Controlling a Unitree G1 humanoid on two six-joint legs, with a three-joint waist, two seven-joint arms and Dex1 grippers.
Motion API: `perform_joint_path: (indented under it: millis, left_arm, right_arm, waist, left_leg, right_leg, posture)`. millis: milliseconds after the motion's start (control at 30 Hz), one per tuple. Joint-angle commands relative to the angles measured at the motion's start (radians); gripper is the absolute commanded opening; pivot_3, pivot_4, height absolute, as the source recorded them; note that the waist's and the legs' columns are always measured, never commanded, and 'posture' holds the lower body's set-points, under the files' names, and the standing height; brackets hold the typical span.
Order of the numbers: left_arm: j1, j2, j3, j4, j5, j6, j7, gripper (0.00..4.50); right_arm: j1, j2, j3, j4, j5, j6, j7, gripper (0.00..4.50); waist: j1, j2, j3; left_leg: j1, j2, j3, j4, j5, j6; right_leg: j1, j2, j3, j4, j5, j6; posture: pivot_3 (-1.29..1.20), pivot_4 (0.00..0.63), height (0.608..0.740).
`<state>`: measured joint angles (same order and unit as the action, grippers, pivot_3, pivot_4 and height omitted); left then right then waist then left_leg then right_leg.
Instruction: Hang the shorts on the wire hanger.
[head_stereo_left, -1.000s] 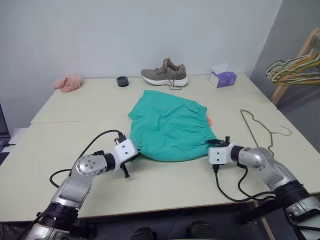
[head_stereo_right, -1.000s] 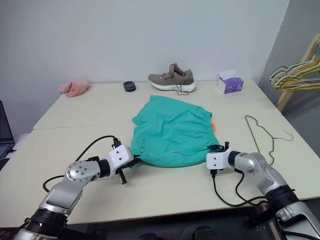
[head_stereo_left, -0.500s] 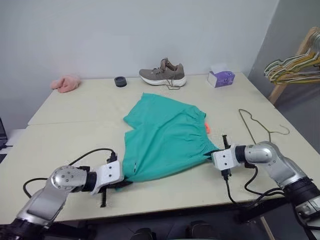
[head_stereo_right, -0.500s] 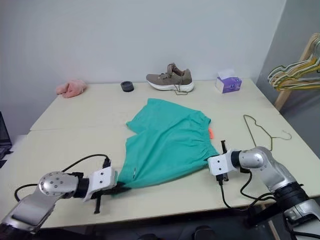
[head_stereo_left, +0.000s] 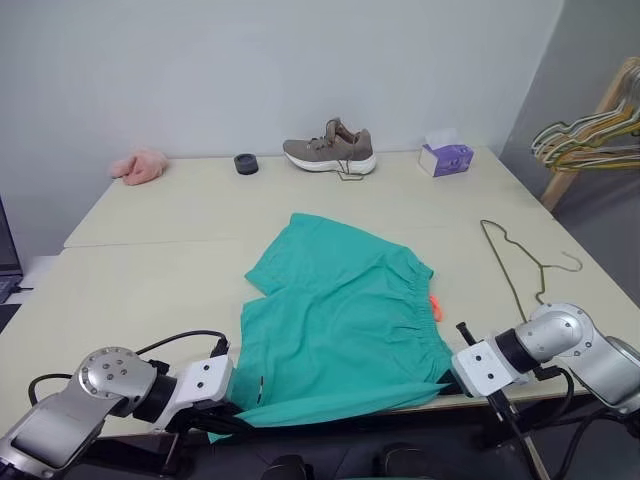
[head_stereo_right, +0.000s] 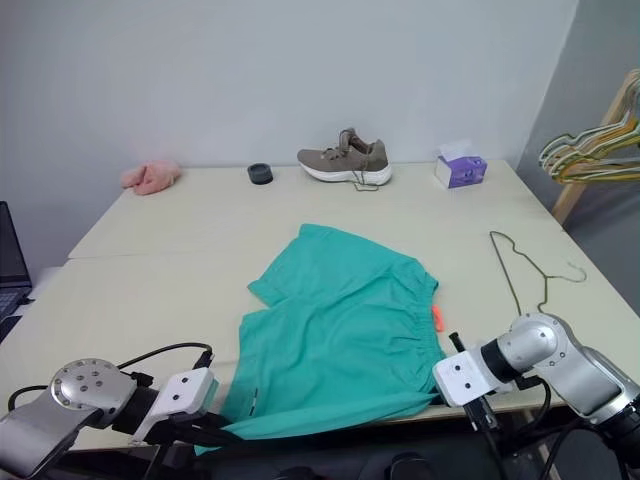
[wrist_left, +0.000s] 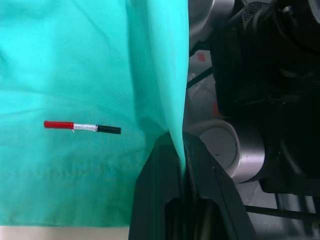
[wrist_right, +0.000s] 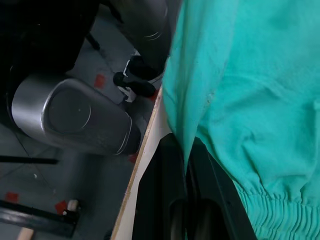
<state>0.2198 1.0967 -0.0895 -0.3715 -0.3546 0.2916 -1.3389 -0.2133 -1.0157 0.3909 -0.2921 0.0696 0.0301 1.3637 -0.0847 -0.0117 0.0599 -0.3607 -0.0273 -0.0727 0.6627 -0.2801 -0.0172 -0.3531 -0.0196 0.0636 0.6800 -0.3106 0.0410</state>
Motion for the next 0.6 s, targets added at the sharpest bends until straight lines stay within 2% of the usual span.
perform_joint_path:
  millis: [33, 100, 233, 333, 400, 500, 567, 600]
  left_arm:
    - [0.004, -0.007, 0.022, -0.056, -0.026, 0.054, 0.032, 0.0]
    - [0.004, -0.01, 0.025, -0.065, -0.036, 0.086, 0.04, 0.48]
    - [0.011, -0.002, 0.033, -0.086, -0.062, 0.107, 0.029, 1.53]
    - [0.013, -0.003, 0.038, -0.099, -0.073, 0.097, 0.022, 2.46]
    - [-0.011, -0.015, 0.041, -0.112, -0.073, 0.08, 0.031, 3.06]
    - [-0.111, -0.078, 0.048, -0.107, -0.097, 0.094, 0.088, 3.97]
    - [-0.207, -0.159, 0.06, -0.077, -0.11, 0.113, 0.167, 4.49]
    - [-0.258, -0.2, 0.062, -0.059, -0.113, 0.125, 0.206, 4.49]
  right_arm:
    - [-0.025, -0.004, -0.029, -0.022, -0.002, 0.024, 0.007, 0.21]
    - [-0.026, -0.017, -0.032, -0.024, 0.002, 0.012, 0.031, 0.64]
    - [-0.002, -0.07, -0.061, -0.066, 0.064, 0.05, 0.095, 1.91]
    - [0.024, -0.096, -0.113, -0.131, 0.197, 0.16, 0.12, 3.04]
    - [0.02, -0.069, -0.163, -0.163, 0.302, 0.268, 0.082, 3.66]
    - [-0.028, 0.037, -0.259, -0.127, 0.38, 0.396, -0.08, 3.67]
    - [-0.057, 0.106, -0.342, -0.076, 0.397, 0.456, -0.204, 3.67]
    - [-0.066, 0.132, -0.382, -0.044, 0.393, 0.489, -0.269, 3.67]
  waist:
    - [0.001, 0.0, 0.0]
    - [0.001, 0.0, 0.0]
    - [0.002, 0.001, 0.001]
    - [0.002, 0.001, 0.001]
    - [0.002, 0.001, 0.001]
    - [0.002, 0.0, 0.002]
    - [0.003, 0.0, 0.002]
    - [0.003, -0.001, 0.002]
  left_leg:
    - [0.0, 0.0, 0.0, 0.0, 0.0, 0.0]
    - [0.0, 0.0, 0.0, 0.0, 0.0, 0.0]
    - [0.0, 0.0, -0.001, 0.0, 0.0, 0.0]
    - [0.0, 0.0, -0.001, 0.0, 0.0, 0.0]
    - [0.0, 0.0, -0.001, 0.0, 0.0, 0.0]
    - [0.0, 0.0, -0.001, 0.0, 0.0, 0.0]
    - [0.0, 0.0, -0.001, 0.002, 0.0, 0.0]
    - [0.001, 0.0, -0.001, 0.002, 0.0, 0.0]
  right_leg:
    - [0.0, 0.0, 0.0, 0.0, 0.0, 0.0]
    - [0.0, 0.0, -0.001, 0.0, 0.0, 0.0]
    - [0.0, 0.0, -0.001, 0.0, 0.0, 0.0]
    - [0.0, 0.0, -0.001, -0.001, 0.0, 0.0]
    - [0.0, 0.0, -0.001, -0.001, 0.0, 0.0]
    - [0.001, 0.0, -0.001, 0.0, 0.0, 0.0]
    - [0.001, 0.0, -0.001, 0.0, 0.002, 0.002]
    - [0.001, 0.0, -0.001, 0.0, 0.002, 0.002]
  posture:
    - [-0.11, 0.0, 0.74]
    - [-0.11, 0.0, 0.74]
    - [-0.11, 0.0, 0.74]
    - [-0.12, 0.0, 0.74]
    - [-0.12, 0.0, 0.74]
    - [-0.11, 0.0, 0.74]
    - [-0.11, 0.0, 0.74]
    - [-0.11, 0.0, 0.74]
